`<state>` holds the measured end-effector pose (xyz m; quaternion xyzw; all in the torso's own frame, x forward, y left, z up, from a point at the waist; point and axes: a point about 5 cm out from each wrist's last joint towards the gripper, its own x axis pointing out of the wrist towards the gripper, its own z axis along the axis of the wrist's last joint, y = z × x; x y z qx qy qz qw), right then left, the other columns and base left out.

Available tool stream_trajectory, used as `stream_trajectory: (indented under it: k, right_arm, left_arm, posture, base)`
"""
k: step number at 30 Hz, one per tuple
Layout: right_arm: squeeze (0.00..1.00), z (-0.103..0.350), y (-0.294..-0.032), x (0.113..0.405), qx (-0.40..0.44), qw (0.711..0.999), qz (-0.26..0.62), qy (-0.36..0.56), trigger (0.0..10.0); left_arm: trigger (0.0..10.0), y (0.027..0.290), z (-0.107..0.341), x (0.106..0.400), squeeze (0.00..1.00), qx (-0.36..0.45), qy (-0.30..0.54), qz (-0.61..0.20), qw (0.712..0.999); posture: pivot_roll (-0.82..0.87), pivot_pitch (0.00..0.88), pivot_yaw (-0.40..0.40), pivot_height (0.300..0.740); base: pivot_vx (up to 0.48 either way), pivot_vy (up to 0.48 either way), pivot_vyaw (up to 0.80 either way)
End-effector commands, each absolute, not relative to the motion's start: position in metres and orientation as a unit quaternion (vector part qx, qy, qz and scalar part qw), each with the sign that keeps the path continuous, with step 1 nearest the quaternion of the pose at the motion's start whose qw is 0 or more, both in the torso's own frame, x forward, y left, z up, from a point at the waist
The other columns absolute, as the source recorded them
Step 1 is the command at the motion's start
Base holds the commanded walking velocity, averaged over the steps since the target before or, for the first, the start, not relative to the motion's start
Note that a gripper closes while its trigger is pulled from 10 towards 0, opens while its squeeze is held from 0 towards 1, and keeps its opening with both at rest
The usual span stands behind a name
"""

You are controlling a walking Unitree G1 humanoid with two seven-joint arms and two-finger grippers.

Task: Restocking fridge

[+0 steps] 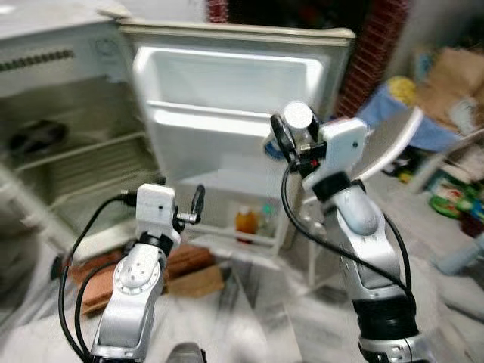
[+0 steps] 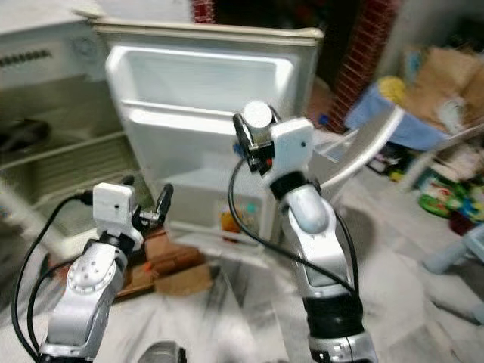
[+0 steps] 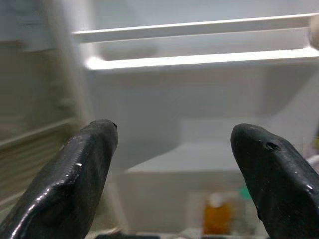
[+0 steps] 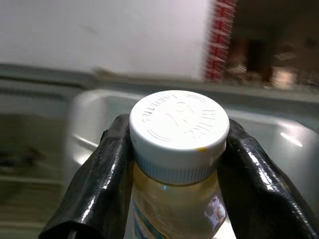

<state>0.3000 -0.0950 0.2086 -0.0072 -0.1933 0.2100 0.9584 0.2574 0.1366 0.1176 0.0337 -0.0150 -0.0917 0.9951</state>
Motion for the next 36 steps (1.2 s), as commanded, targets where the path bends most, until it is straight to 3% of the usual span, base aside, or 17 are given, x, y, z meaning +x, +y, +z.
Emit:
stream_trajectory:
  k: [1, 11, 26, 36]
  right_arm:
    - [0.00, 0.225, -0.087, 0.299, -0.006, 0.946, 0.228, -0.229, 10.0]
    - [0.00, 0.236, -0.085, 0.310, -0.030, 0.943, 0.213, -0.255, 10.0]
    - [0.00, 0.250, -0.130, 0.374, -0.107, 0.964, -0.013, -0.244, 10.0]
    - [0.00, 0.232, -0.142, 0.389, -0.125, 0.973, -0.071, -0.182, 10.0]
  left_arm:
    - [10.0, 0.142, 0.119, 0.258, 0.00, 0.042, -0.017, -0.081, 0.996]
    - [10.0, 0.143, 0.117, 0.258, 0.00, 0.050, -0.010, -0.075, 0.996]
    - [10.0, 0.150, 0.121, 0.253, 0.00, 0.060, -0.011, -0.064, 0.996]
    - [10.0, 0.152, 0.124, 0.251, 0.00, 0.064, -0.010, -0.063, 0.996]
  posture:
    - [0.08, 0.009, -0.007, 0.740]
    - [0.08, 0.018, -0.008, 0.740]
    - [0.14, 0.048, -0.012, 0.740]
    - [0.16, 0.056, -0.011, 0.740]
  base:
    - [0.000, 0.000, 0.79]
    - [0.000, 0.000, 0.69]
    - [0.000, 0.000, 0.00]
    - [0.000, 0.000, 0.00]
